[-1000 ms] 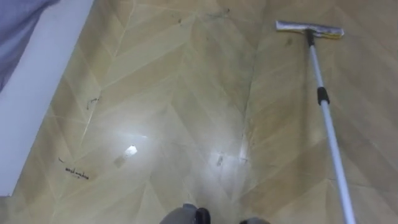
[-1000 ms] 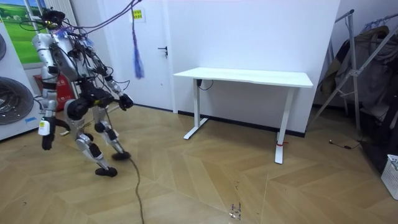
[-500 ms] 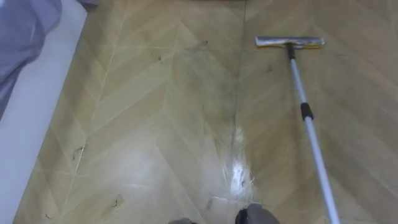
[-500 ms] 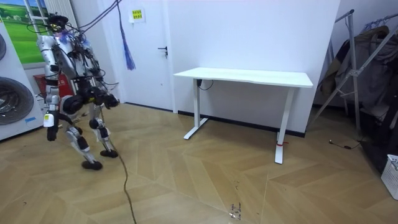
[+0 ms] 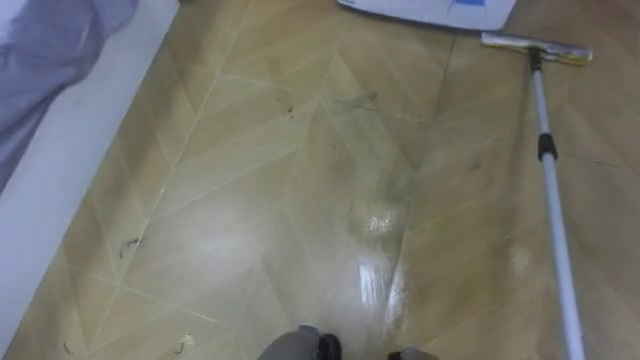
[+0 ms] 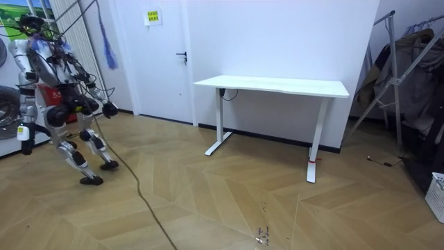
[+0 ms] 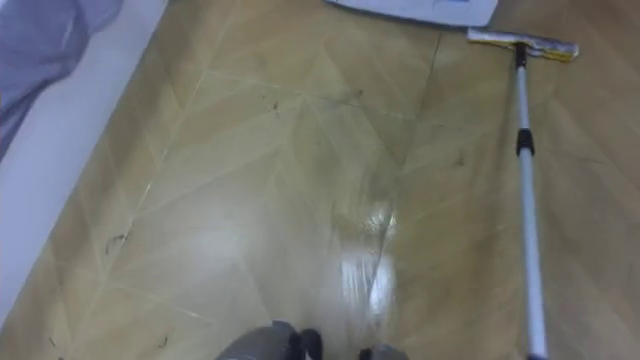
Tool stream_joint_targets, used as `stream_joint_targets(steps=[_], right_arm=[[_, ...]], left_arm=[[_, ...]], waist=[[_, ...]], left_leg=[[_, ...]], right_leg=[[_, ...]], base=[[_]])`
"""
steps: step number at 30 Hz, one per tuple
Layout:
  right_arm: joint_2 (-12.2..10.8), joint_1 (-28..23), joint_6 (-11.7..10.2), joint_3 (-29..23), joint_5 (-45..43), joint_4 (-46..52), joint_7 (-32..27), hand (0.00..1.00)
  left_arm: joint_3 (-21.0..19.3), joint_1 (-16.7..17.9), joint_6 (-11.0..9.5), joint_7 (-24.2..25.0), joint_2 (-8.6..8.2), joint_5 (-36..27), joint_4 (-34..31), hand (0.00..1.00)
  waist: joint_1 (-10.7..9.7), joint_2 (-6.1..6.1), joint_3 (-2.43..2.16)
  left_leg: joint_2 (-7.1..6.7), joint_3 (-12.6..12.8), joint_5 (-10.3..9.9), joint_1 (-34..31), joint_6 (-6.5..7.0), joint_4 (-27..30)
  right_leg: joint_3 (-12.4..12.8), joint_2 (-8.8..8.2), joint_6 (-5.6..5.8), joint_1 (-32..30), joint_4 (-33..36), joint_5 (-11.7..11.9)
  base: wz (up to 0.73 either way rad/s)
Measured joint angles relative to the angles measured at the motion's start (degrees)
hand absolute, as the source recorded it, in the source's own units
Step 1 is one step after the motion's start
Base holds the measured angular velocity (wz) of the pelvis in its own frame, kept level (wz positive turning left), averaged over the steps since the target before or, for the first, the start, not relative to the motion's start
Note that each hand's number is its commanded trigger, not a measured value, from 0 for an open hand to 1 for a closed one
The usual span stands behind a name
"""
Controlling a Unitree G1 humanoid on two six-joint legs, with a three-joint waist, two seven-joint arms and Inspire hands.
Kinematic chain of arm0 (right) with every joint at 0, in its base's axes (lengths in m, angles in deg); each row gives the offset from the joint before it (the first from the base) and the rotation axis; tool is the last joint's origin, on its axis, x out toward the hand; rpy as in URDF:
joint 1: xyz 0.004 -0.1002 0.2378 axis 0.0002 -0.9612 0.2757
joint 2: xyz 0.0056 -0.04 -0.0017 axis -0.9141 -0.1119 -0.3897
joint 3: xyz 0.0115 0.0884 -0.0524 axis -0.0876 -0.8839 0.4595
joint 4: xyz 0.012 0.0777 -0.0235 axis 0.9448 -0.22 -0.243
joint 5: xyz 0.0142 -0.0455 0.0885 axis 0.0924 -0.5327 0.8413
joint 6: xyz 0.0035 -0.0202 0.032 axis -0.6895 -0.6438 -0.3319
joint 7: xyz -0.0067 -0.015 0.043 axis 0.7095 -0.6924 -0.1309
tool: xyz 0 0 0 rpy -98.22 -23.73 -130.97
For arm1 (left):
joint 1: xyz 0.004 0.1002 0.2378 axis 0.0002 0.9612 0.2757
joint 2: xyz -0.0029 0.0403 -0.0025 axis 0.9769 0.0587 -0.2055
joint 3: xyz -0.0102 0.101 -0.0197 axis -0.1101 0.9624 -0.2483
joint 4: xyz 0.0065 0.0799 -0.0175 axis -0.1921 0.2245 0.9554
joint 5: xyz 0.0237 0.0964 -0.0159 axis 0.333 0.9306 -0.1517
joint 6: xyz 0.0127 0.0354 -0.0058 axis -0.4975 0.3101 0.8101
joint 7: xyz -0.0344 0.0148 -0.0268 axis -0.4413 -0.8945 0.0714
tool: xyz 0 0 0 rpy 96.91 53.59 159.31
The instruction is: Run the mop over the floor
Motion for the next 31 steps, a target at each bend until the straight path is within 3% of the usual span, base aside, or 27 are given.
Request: stream_joint_targets(steps=[1, 3, 4, 5, 8, 10, 12, 13, 14, 15, 19, 21, 27, 31], right_arm=[[-1.41, -2.56, -0.45, -0.01, -0.02, 0.01, -0.49, 1.0], [-3.56, -5.56, -0.48, -0.25, -0.3, 0.08, -0.47, 1.0], [-4.4, -6.6, -0.43, -0.4, -0.64, 0.13, 0.18, 1.0], [-4.77, -6.73, -0.34, -0.4, -0.91, 0.12, 0.6, 1.0], [-6.61, -7.22, 0.36, -0.01, -1.81, 0.23, 1.71, 1.0], [-7.33, -7.05, 0.92, 0.46, -1.81, 0.23, 2.21, 1.0], [-7.42, -6.33, 0.94, 0.91, -2.0, 0.18, 2.61, 1.0], [-7.37, -5.31, 0.91, 1.26, -2.19, 0.19, 2.61, 1.0], [-7.36, -4.95, 0.91, 1.26, -2.28, 0.19, 2.62, 1.0], [-7.33, -4.42, 0.91, 1.3, -2.54, 0.14, 2.61, 1.0], [-7.57, -4.0, 0.96, 1.47, -3.67, 0.08, 3.52, 1.0], [-7.57, -4.4, 1.03, 1.16, -4.42, 0.22, 3.94, 1.0], [-8.06, -7.28, 1.08, -0.25, -9.12, 1.45, 6.21, 1.0], [-8.36, -8.71, 2.14, -0.44, -10.11, 1.65, 7.51, 1.0]], left_arm=[[-0.05, 0.7, 0.21, -0.01, 0.3, 0.02, 0.0, 0.0], [-1.25, 2.15, 1.25, -0.07, 0.25, 0.04, 0.22, 0.0], [-1.38, 3.19, 1.91, 0.1, 0.06, 0.04, 0.38, 0.0], [-1.4, 3.45, 2.18, 0.16, 0.02, 0.02, 0.39, 0.0], [-1.59, 4.1, 2.48, 0.12, -0.12, -0.17, 0.45, 0.0], [-2.36, 3.99, 2.54, -0.02, -0.88, -1.18, -0.29, 0.0], [-3.52, 4.01, 2.26, -0.49, -0.84, -1.95, -0.05, 0.0], [-4.23, 3.93, 2.1, -0.74, -0.86, -2.14, 0.07, 0.0], [-4.29, 3.94, 1.85, -0.82, -0.88, -2.34, 0.26, 0.0], [-4.28, 3.98, 1.33, -1.0, -1.23, -2.56, 0.94, 0.0], [-3.84, 3.9, 0.91, -2.0, -1.64, -3.55, 1.58, 0.0], [-3.82, 4.02, 0.89, -2.12, -1.71, -3.49, 1.57, 0.0], [-6.19, 5.33, 0.87, -1.5, -1.73, -2.14, 1.58, 0.0], [-6.47, 4.96, 0.9, -0.63, -1.58, -1.7, 2.7, 0.0]], waist=[[-0.51, 0.06, -0.1], [-1.53, -0.57, -0.12], [-1.56, -0.13, -0.71], [-1.7, -0.13, -0.7], [-2.78, -0.86, -0.38], [-3.42, -2.07, -0.27], [-4.14, -3.11, -0.15], [-4.51, -3.71, 0.27], [-4.61, -3.88, 0.4], [-4.44, -3.95, 0.46], [-4.88, -4.32, 0.28], [-5.1, -4.57, 0.26], [-4.89, -5.68, -0.01], [-4.98, -5.72, -0.21]], left_leg=[[0.0, -0.01, -0.72, 1.91, -0.57, -1.18], [0.58, 0.14, -2.5, 5.26, -1.95, -1.93], [1.71, -0.12, -3.47, 7.23, -3.35, -2.19], [1.93, -0.11, -3.67, 8.33, -3.73, -2.2], [3.93, -0.66, -3.78, 11.76, -4.54, -0.67], [4.96, -1.21, -2.07, 12.21, -7.27, 3.29], [4.75, -1.83, -1.49, 12.71, -7.9, 3.05], [4.42, -1.99, -1.4, 12.63, -7.94, -0.8], [3.99, -2.18, -1.12, 12.59, -8.21, -3.3], [3.5, -2.17, 2.35, 13.06, -6.5, -8.67], [2.7, -2.29, 7.07, 21.4, -5.64, -19.18], [2.64, -2.03, 8.28, 24.82, -5.4, -22.99], [2.86, -1.29, 8.89, 34.97, -5.33, -29.08], [2.92, -1.27, 8.88, 39.53, -5.33, -31.1]], right_leg=[[-0.37, -0.83, -0.54, -0.52, -8.24, 2.85], [-0.87, -1.21, -0.48, 0.07, -12.71, 9.76], [-2.06, -0.14, -2.02, 1.83, -13.0, 9.69], [-2.16, 0.45, -2.47, 2.88, -13.07, 9.61], [-2.73, 2.45, -4.76, 7.13, -12.37, 6.36], [-2.67, 3.56, -5.45, 9.99, -12.13, 4.42], [-2.54, 3.6, -5.95, 12.33, -12.55, 3.89], [-2.47, 3.6, -5.98, 14.08, -13.83, 4.02], [-2.54, 3.61, -5.98, 15.11, -14.79, 4.29], [-3.08, 3.64, -6.07, 17.51, -17.15, 4.91], [-3.29, 3.83, -5.29, 25.67, -26.68, 7.87], [-3.27, 3.87, -4.98, 28.68, -29.84, 8.64], [-2.03, 4.76, -4.58, 38.03, -35.48, 9.03], [-1.9, 4.96, -4.27, 42.91, -38.13, 9.03]], base=[[0.0], [-0.16], [-0.33], [-0.38], [-0.11], [0.15], [0.12], [0.0], [-0.13], [-0.19], [0.0], [-0.02], [-0.14], [-0.05]])
